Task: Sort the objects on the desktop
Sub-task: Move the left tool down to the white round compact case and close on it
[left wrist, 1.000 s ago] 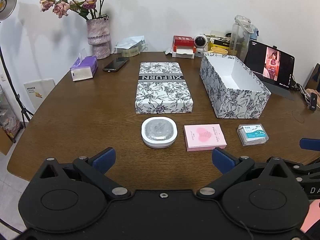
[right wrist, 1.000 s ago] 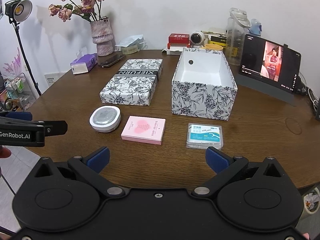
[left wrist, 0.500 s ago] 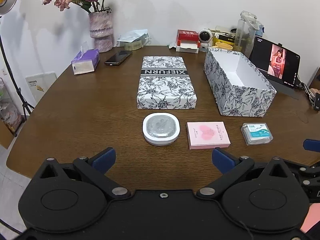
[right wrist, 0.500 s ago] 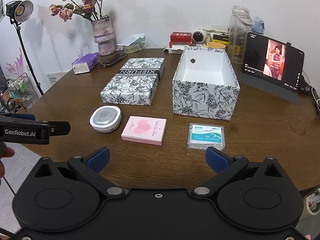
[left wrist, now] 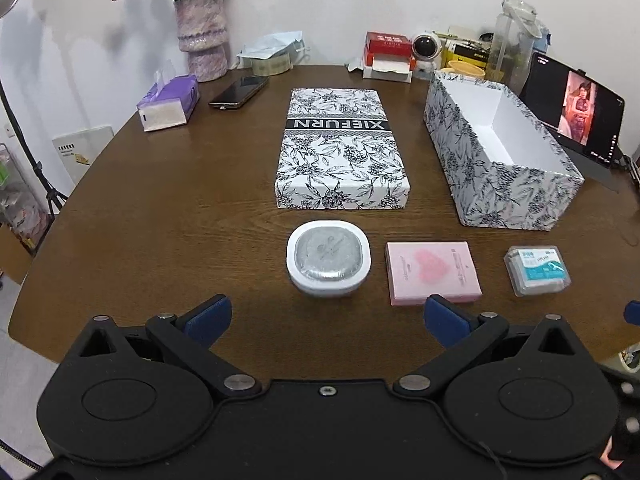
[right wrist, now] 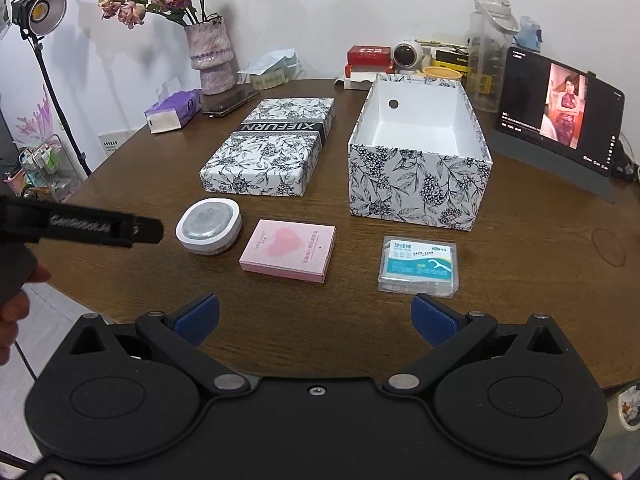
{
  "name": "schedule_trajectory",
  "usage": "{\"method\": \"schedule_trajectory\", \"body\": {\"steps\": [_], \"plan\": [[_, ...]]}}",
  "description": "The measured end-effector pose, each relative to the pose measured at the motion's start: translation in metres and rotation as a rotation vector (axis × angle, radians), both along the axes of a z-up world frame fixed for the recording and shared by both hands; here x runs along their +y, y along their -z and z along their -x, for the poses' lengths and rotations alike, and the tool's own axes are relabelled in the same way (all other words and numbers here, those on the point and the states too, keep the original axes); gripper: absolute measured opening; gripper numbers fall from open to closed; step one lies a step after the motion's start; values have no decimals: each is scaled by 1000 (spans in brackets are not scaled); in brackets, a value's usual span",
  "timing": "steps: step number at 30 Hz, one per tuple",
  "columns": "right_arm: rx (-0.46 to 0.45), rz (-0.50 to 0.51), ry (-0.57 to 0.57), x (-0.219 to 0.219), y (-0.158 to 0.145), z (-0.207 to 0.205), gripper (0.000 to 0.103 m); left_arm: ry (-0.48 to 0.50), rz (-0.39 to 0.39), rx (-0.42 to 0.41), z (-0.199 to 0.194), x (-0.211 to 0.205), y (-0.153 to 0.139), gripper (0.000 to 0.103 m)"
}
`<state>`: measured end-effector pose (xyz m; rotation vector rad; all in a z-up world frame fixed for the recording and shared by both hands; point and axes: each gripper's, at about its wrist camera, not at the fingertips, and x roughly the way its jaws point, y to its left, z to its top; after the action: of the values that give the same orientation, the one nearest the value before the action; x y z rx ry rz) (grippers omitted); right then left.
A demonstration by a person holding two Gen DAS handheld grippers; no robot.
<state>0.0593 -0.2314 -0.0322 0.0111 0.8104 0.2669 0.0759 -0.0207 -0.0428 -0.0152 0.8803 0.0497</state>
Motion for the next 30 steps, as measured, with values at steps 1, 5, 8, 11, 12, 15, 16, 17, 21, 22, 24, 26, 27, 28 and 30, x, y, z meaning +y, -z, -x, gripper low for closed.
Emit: {"method": "schedule_trajectory", "body": {"steps": [1, 5, 8, 11, 12, 15, 16, 17, 21, 22, 24, 26, 27, 28, 30], "plan": [[2, 2, 0, 0, 0, -2, 103, -1, 6, 6, -5, 1, 1, 103], [17, 7, 3, -2, 1, -13, 103, -10, 24, 47, -29, 3, 10, 103], [29, 14, 9, -4, 2, -22, 103, -17, 40, 75, -48, 5, 16, 103], [39, 30, 18, -7, 3, -34, 103, -9, 33, 94, -64, 4, 23, 103], [44, 34, 24, -8, 3, -38, 103, -3, 22, 107, -70, 3, 26, 103], [61, 47, 32, -13, 5, -52, 103, 9, 2, 144, -84, -1, 36, 103], [64, 50, 35, -14, 6, -56, 103, 12, 5, 155, -87, -1, 39, 103], [67, 50, 38, -15, 7, -60, 103, 12, 10, 166, -92, -2, 41, 103], [71, 49, 39, -18, 10, -74, 103, 18, 6, 199, -109, -5, 51, 103], [74, 45, 37, -18, 11, -77, 103, 15, -4, 206, -112, -5, 54, 103], [84, 36, 30, -18, 14, -83, 103, 14, -10, 217, -118, -6, 58, 103], [99, 32, 23, -17, 17, -88, 103, 11, -10, 237, -123, -5, 62, 103], [107, 31, 21, -17, 20, -90, 103, 8, -14, 250, -127, -4, 65, 103], [113, 30, 20, -17, 22, -92, 103, 4, -21, 261, -130, -4, 68, 103], [126, 28, 20, -18, 25, -97, 103, -3, -35, 281, -135, -3, 73, 103]]}}
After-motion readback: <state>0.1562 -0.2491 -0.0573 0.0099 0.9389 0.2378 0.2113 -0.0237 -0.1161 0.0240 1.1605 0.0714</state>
